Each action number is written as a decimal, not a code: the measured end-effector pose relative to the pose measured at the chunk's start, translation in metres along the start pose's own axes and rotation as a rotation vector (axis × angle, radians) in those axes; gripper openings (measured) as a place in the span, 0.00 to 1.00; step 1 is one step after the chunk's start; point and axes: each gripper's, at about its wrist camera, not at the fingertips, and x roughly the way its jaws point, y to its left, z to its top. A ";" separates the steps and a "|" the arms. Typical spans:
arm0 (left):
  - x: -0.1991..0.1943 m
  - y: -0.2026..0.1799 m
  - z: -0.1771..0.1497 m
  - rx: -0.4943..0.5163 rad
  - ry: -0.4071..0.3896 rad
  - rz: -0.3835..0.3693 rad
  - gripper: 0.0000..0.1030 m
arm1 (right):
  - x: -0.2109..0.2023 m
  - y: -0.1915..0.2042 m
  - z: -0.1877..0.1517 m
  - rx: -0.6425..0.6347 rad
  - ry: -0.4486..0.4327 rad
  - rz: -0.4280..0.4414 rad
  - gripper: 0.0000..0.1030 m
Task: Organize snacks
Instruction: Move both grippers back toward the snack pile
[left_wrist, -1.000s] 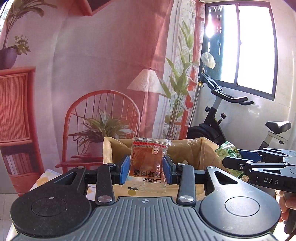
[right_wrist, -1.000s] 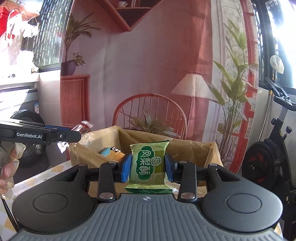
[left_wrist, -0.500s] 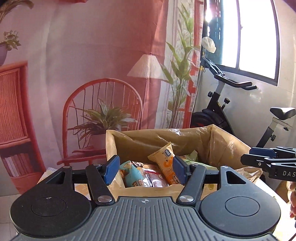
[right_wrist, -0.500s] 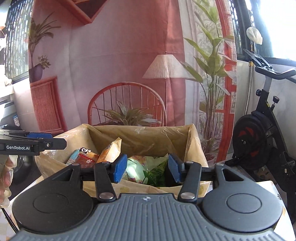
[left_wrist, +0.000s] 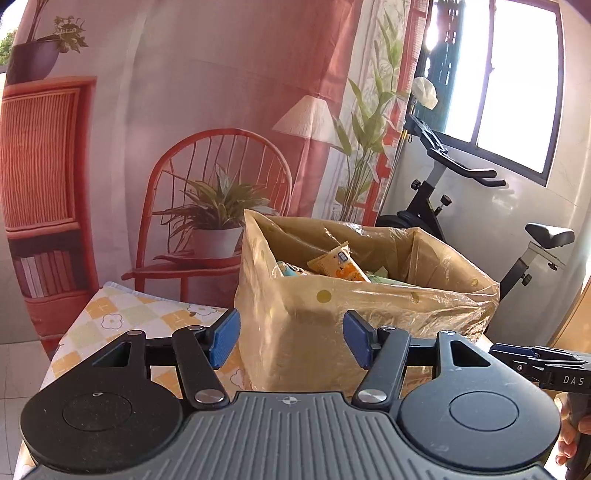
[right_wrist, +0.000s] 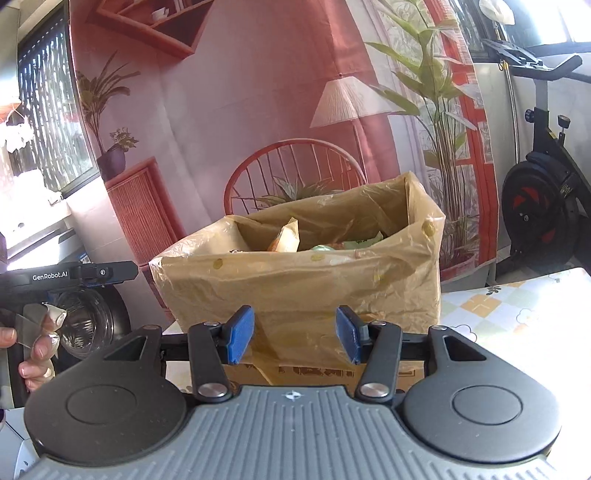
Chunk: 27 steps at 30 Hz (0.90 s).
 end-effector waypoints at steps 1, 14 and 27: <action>0.002 0.001 -0.005 -0.010 0.014 -0.004 0.62 | 0.001 -0.001 -0.005 0.004 0.015 -0.007 0.51; 0.032 0.005 -0.043 -0.052 0.124 -0.039 0.55 | 0.035 -0.030 -0.064 -0.052 0.252 -0.112 0.43; 0.056 -0.007 -0.070 -0.012 0.221 -0.044 0.50 | 0.112 -0.060 -0.083 -0.055 0.371 -0.188 0.28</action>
